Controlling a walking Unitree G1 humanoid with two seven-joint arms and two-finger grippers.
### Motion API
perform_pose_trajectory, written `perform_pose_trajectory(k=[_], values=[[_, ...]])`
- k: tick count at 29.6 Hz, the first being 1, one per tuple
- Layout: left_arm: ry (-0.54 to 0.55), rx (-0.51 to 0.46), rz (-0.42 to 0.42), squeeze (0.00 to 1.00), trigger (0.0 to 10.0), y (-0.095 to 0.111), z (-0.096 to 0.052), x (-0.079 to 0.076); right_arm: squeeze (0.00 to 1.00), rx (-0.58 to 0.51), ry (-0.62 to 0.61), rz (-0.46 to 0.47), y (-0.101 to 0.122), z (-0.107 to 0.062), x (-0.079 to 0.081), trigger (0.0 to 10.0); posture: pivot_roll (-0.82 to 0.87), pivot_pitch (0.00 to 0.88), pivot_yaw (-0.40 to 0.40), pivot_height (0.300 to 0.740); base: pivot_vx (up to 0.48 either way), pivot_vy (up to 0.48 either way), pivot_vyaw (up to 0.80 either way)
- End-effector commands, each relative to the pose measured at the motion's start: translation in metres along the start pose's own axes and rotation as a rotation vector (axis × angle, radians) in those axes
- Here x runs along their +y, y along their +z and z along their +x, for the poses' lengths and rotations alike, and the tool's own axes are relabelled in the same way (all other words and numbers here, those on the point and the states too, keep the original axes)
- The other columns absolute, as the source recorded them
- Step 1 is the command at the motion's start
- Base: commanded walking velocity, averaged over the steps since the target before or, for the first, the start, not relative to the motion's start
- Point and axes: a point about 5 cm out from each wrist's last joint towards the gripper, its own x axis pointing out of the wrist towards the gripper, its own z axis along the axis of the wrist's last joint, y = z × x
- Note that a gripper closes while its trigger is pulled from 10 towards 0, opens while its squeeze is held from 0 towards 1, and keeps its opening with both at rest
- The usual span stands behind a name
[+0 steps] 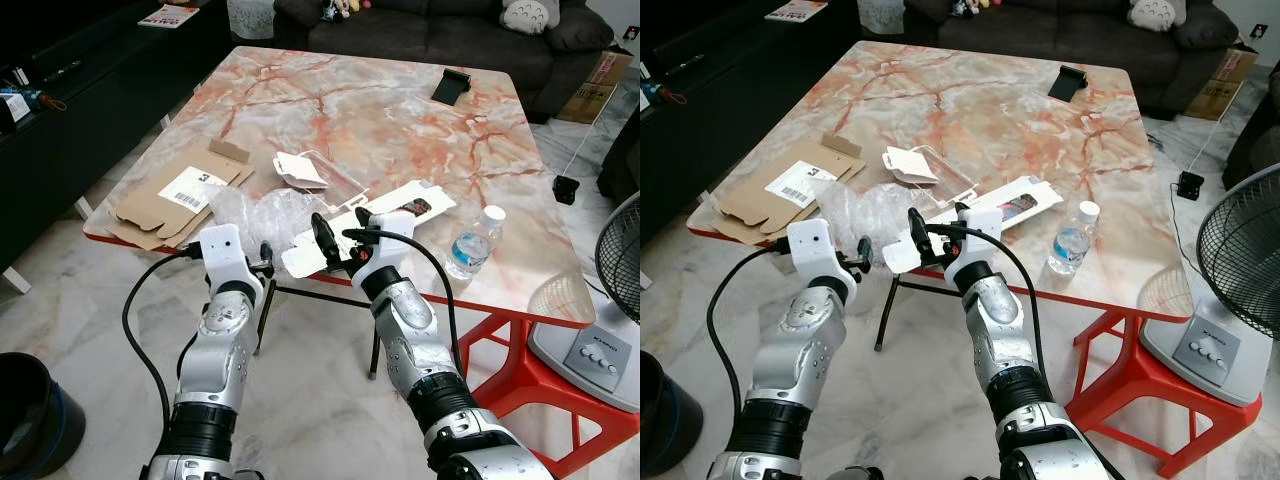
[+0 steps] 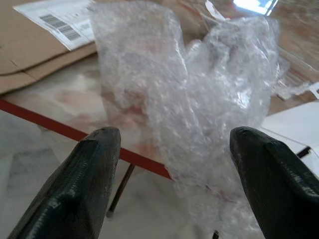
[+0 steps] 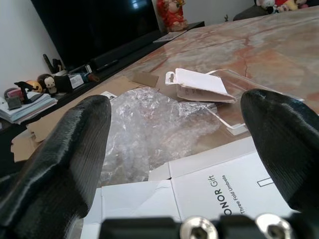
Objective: Picking trash to rubbish bin
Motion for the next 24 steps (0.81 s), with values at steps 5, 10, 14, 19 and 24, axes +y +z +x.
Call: perform_pose_trajectory(k=[5,10,14,19,24], values=[[-0.051,0.036,-0.057,0.0,10.0,-0.002,0.005,-0.009,0.0,-0.016,0.013,0.029,0.001,0.004,0.01,10.0,0.14,0.094,-0.027,0.728,0.0,0.0,0.0],[-0.05,0.025,-0.062,0.0,10.0,0.003,0.01,-0.008,0.0,-0.015,0.012,0.032,0.001,0.004,0.01,10.0,0.14,0.098,-0.03,0.728,0.0,0.0,0.0],[-0.009,0.011,-0.042,0.0,10.0,0.006,0.014,-0.003,0.0,-0.015,0.012,0.034,0.0,0.003,0.01,10.0,0.13,0.1,-0.031,0.728,0.0,0.0,0.0],[0.002,-0.002,-0.032,0.0,7.3,0.009,0.017,0.0,0.0,-0.013,0.012,0.036,0.0,0.003,0.011,10.0,0.13,0.104,-0.03,0.728,0.0,0.0,0.0],[0.005,0.006,-0.015,0.0,0.0,0.007,0.019,0.0,0.0,-0.011,0.012,0.039,0.0,0.003,0.012,10.0,0.13,0.107,-0.029,0.728,0.0,0.0,0.0]])
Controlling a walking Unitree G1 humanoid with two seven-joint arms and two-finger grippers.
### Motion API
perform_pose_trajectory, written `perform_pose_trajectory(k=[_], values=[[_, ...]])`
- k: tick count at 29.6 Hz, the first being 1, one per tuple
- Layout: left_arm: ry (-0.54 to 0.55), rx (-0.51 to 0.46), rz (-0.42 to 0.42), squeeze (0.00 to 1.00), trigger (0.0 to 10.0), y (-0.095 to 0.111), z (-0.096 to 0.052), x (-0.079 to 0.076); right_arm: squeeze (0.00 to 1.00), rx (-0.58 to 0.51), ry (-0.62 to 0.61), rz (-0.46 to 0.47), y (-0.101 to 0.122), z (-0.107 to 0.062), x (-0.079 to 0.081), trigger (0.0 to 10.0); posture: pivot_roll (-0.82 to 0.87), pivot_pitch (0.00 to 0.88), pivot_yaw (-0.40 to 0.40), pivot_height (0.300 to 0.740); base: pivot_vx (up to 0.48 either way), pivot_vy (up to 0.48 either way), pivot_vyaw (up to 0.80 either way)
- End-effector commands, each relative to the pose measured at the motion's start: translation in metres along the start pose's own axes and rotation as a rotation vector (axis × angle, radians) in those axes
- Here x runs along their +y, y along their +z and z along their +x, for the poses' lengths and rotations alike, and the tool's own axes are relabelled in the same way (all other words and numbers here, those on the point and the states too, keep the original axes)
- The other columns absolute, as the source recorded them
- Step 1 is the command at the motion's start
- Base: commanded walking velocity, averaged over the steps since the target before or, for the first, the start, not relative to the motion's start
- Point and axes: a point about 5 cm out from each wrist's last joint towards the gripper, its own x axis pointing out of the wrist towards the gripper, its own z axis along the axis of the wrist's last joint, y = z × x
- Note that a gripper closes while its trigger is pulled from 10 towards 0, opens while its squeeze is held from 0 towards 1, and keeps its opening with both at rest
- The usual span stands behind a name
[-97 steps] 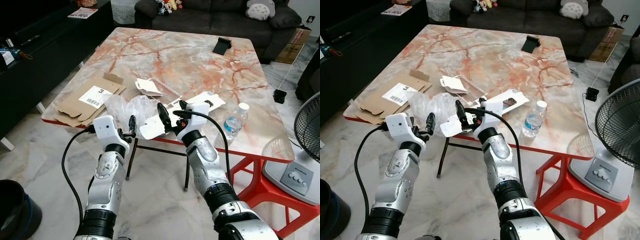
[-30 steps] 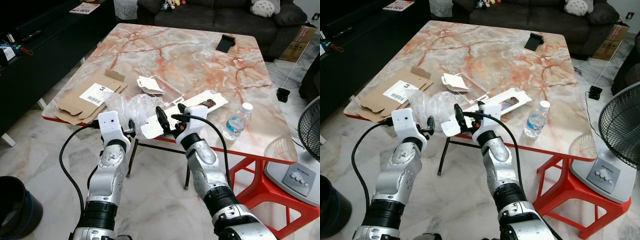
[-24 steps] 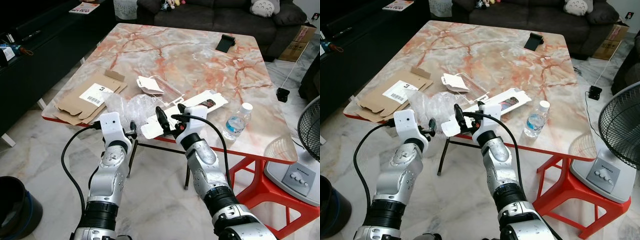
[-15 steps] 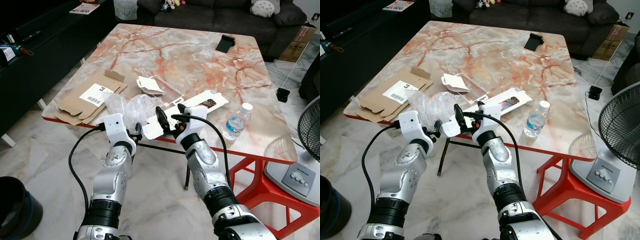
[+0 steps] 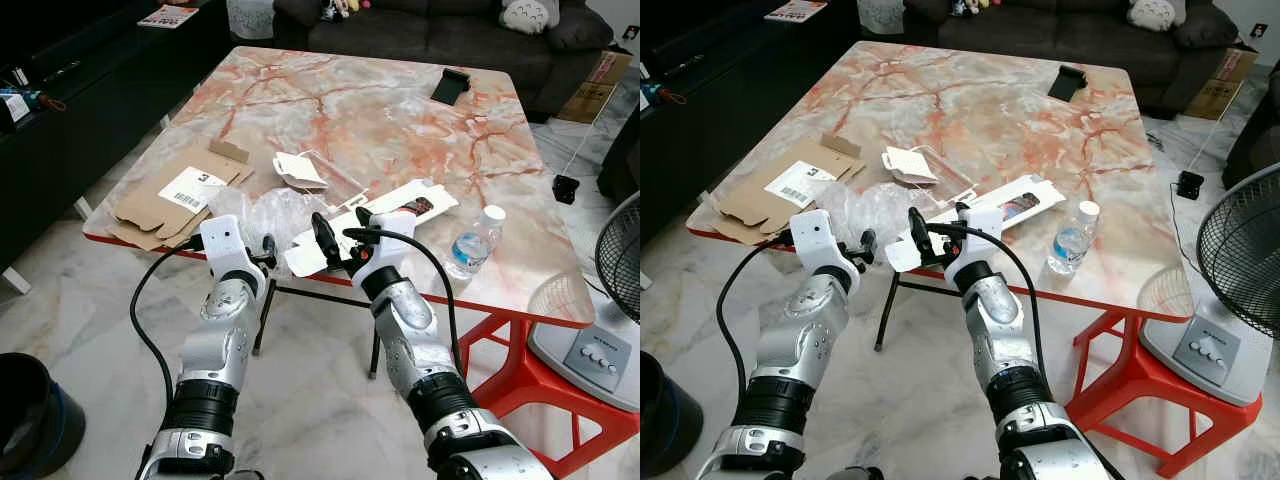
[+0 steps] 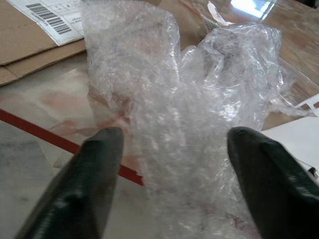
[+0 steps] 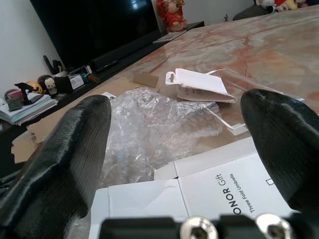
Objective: Picking trash to rubbish bin
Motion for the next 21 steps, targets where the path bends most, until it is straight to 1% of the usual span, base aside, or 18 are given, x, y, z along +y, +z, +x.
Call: perform_pose_trajectory(k=[1,4,6,21], values=[[0.002,0.002,0.035,0.0,0.0,0.0004,0.0027,-0.0022,0.0,-0.009,0.015,0.033,-0.0006,0.0035,0.0116,10.0,0.13,0.108,-0.029,0.728,0.0,0.0,0.0],[0.015,0.012,0.024,0.0,0.0,-0.0023,0.0028,-0.001,0.0,-0.009,0.016,0.034,-0.0007,0.0035,0.012,10.0,0.13,0.108,-0.029,0.728,0.0,0.0,0.0],[0.016,0.014,0.033,0.0,0.0,-0.0036,0.0029,-0.0005,0.0,-0.009,0.017,0.034,-0.0008,0.0036,0.0121,10.0,0.13,0.108,-0.029,0.728,0.0,0.0,0.0],[0.02,0.012,0.033,0.0,0.0,-0.0046,0.0043,-0.0006,0.0,-0.005,0.016,0.035,-0.0011,0.0038,0.0119,10.0,0.13,0.107,-0.029,0.728,0.0,0.0,0.0]])
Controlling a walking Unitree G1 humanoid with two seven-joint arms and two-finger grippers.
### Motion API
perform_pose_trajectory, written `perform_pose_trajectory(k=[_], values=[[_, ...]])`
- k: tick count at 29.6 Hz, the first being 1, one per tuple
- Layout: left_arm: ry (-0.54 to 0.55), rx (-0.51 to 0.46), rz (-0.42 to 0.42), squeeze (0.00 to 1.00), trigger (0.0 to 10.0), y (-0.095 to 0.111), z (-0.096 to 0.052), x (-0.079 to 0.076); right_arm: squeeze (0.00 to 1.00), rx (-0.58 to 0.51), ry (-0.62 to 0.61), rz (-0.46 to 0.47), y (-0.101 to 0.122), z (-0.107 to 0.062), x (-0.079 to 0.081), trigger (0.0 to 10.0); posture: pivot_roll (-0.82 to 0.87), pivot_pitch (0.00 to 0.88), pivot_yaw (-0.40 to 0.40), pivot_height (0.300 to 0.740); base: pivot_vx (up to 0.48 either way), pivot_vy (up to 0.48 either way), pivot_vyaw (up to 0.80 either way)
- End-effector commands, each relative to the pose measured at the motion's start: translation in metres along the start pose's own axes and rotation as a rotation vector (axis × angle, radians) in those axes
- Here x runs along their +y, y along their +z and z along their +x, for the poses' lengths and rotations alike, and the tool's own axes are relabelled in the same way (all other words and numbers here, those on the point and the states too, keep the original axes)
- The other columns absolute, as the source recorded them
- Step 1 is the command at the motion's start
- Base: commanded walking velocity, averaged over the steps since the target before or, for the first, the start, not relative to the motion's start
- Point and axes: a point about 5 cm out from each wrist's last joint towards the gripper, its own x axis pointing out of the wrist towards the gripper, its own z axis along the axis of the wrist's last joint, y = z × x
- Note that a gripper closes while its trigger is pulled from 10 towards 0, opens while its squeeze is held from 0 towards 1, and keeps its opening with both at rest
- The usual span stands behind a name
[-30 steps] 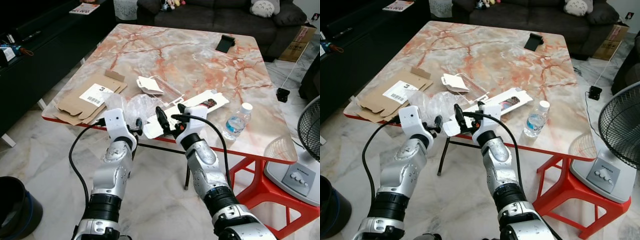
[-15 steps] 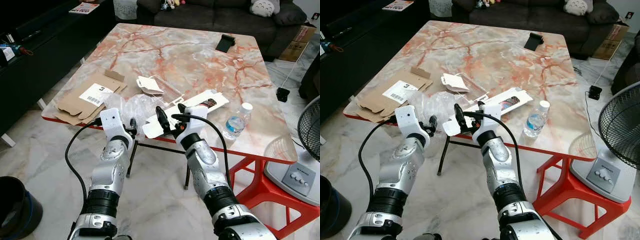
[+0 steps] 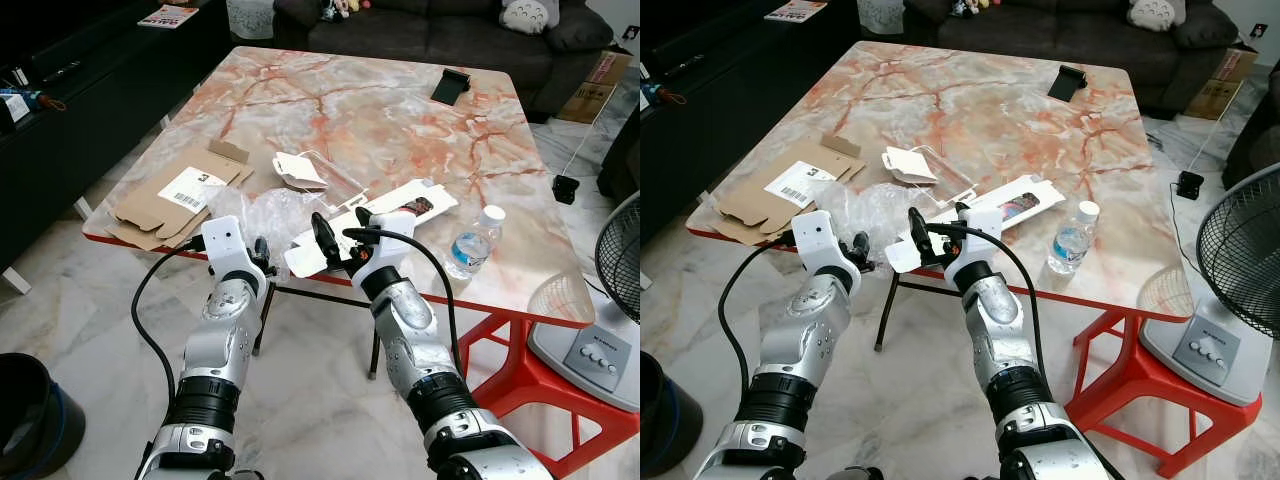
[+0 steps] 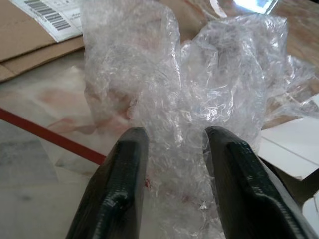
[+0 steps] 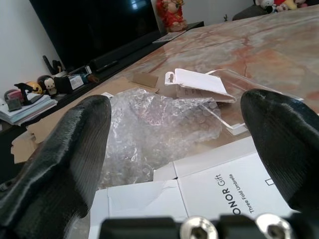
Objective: Picking trash to rubbish bin
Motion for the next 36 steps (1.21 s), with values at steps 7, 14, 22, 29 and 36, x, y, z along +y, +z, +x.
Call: perform_pose_trajectory(k=[7,14,22,29,36], values=[[0.012,-0.004,0.027,0.0,0.0,-0.001,0.001,-0.001,0.0,-0.002,0.016,0.034,-0.001,0.004,0.011,10.0,0.14,0.108,-0.03,0.728,0.0,0.0,0.0],[0.016,-0.004,0.03,0.0,0.0,-0.002,0.001,0.0,0.0,-0.002,0.012,0.034,-0.001,0.004,0.01,10.0,0.14,0.107,-0.03,0.728,0.0,0.0,0.0],[0.009,-0.07,0.065,0.0,0.0,0.007,0.001,-0.002,0.0,-0.004,0.008,0.033,0.0,0.005,0.009,10.0,0.14,0.107,-0.029,0.728,0.0,0.0,0.0],[-0.022,-0.204,0.148,0.0,0.0,0.022,-0.001,-0.01,0.0,-0.007,0.008,0.035,0.001,0.005,0.009,10.0,0.14,0.104,-0.027,0.728,0.0,0.0,0.0],[-0.098,-0.4,0.234,0.0,10.0,0.044,-0.012,-0.026,0.0,-0.015,0.006,0.037,0.002,0.006,0.009,10.0,0.14,0.103,-0.026,0.728,0.0,0.0,0.0]])
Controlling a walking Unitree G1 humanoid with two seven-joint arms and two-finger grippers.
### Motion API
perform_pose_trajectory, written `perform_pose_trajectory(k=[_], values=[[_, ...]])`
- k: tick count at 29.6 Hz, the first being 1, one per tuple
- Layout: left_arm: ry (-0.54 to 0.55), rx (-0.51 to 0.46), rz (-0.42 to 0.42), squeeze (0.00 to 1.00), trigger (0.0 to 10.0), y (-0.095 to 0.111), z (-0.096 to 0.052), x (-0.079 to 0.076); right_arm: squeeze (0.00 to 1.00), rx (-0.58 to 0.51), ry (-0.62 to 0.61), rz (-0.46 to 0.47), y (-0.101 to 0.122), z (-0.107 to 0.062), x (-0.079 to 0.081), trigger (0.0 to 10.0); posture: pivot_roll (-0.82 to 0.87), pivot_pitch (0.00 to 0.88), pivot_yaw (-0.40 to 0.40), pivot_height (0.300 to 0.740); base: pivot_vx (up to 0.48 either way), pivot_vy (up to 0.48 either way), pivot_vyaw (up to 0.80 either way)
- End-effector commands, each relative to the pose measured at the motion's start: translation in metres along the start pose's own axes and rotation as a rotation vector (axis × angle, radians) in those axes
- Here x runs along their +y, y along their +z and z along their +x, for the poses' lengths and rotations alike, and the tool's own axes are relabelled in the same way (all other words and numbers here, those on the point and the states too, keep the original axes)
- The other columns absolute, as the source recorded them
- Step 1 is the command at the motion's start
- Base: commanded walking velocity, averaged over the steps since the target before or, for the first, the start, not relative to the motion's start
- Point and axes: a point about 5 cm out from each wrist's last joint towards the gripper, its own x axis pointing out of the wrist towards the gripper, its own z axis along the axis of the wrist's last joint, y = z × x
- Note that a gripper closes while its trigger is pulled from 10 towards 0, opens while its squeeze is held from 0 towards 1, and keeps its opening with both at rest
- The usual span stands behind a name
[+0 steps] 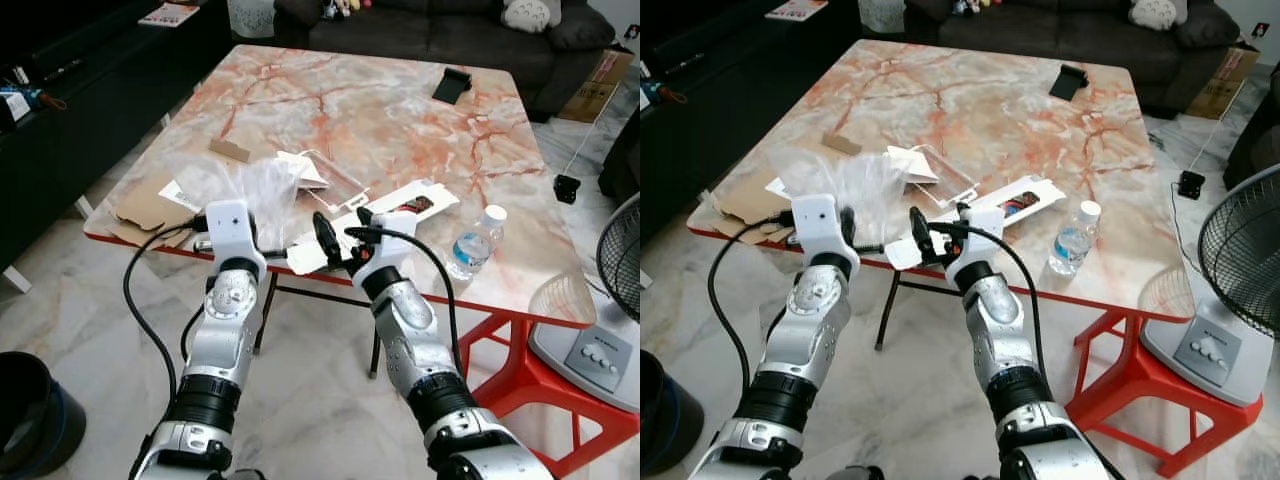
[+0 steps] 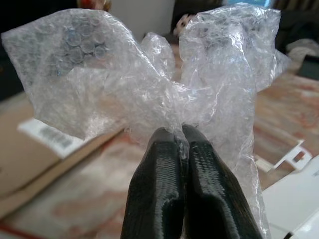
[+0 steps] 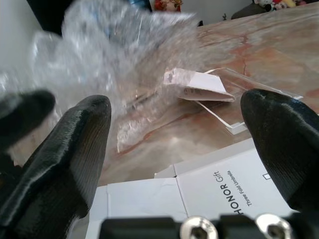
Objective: Picking trash to rubbish bin
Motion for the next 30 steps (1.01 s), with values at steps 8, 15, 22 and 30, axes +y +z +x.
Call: perform_pose_trajectory(k=[8,15,22,30], values=[[-0.026,-0.193,0.143,0.0,10.0,0.024,-0.001,-0.005,0.0,-0.036,-0.003,0.02,0.006,0.006,0.008,10.0,0.14,0.101,-0.024,0.728,0.0,0.0,0.0],[0.023,-0.178,0.213,0.0,10.0,0.014,-0.003,0.016,0.0,-0.078,-0.053,-0.017,0.016,0.006,-0.001,10.0,0.13,0.102,-0.023,0.728,0.0,0.0,0.0],[0.099,-0.187,0.313,0.0,10.0,0.013,-0.008,0.052,0.0,-0.103,-0.094,-0.074,0.029,0.007,-0.017,10.0,0.14,0.107,-0.032,0.728,0.0,0.0,0.0],[0.122,-0.179,0.334,0.0,10.0,0.011,-0.013,0.061,0.0,-0.14,-0.114,-0.063,0.041,0.008,-0.027,10.0,0.14,0.108,-0.035,0.728,0.0,0.0,0.0]])
